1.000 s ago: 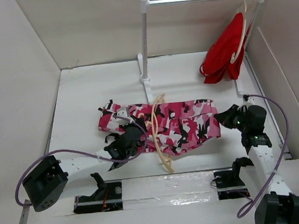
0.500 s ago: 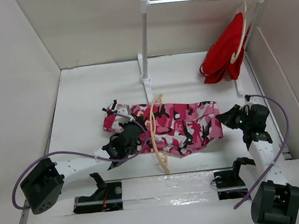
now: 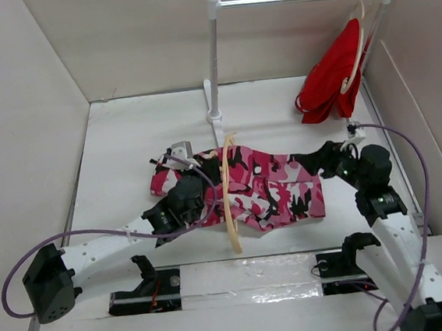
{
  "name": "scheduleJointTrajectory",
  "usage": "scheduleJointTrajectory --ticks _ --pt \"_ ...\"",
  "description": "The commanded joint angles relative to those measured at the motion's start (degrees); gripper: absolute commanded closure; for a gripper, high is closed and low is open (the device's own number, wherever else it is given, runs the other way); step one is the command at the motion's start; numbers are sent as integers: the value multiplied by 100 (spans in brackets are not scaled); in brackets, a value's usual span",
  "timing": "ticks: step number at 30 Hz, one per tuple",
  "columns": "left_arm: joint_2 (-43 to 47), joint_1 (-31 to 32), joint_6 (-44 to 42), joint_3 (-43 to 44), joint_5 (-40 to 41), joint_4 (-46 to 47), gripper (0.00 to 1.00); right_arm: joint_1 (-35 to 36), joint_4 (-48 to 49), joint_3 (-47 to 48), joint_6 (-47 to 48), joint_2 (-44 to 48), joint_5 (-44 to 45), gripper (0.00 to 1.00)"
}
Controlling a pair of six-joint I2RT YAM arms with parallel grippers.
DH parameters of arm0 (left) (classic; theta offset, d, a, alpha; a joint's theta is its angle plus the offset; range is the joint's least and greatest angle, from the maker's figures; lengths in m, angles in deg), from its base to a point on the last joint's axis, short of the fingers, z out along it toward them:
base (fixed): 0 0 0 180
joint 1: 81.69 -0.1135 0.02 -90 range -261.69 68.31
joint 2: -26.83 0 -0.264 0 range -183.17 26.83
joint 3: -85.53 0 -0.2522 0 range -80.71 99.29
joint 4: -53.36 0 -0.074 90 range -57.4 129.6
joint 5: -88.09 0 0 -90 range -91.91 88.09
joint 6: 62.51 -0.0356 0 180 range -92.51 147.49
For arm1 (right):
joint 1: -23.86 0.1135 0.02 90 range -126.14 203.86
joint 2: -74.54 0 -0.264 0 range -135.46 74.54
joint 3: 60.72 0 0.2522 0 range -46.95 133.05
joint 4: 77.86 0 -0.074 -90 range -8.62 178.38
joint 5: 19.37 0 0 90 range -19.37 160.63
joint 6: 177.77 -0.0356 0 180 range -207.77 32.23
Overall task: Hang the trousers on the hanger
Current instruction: Place the trousers on the hanger, then place the hanger at the clothesline.
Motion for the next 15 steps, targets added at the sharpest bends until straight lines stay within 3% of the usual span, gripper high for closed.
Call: scheduleJointTrajectory --ticks 1,2,3,4,5,6,7,8,9,10,12,15 --pt "214 8 -141 603 -61 461 100 1447 450 427 -390 59 426 37" --pt "188 8 -167 716 -79 470 100 1873 574 436 -609 32 897 62" --pt "144 8 -203 770 -79 470 100 2303 628 497 -698 -98 1189 100" --pt "126 8 -246 822 -96 470 100 3134 880 549 -769 -187 1453 100" --pt "91 8 -282 953 -105 461 100 3534 953 628 -874 -318 1934 100" --pt "38 8 -317 1033 -166 461 100 3921 1023 707 -953 -459 2209 96" --pt "3 8 -378 1121 -184 400 100 4290 1232 847 -1032 -747 2455 85" --pt "-23 60 -422 1209 -219 382 100 4920 1374 910 -1190 -907 2980 72" --pt "-67 60 -536 1357 -263 382 100 5362 1636 1032 -1296 -1230 3298 49" --pt "-94 60 -537 1437 -263 364 100 5366 1708 1120 -1323 -1408 3302 41" --pt "-138 122 -686 1657 -272 338 100 5638 1701 1314 -1375 -1785 3424 35" --pt "-182 175 -792 1894 -325 224 100 5822 1857 1464 -1534 -2314 3477 35"
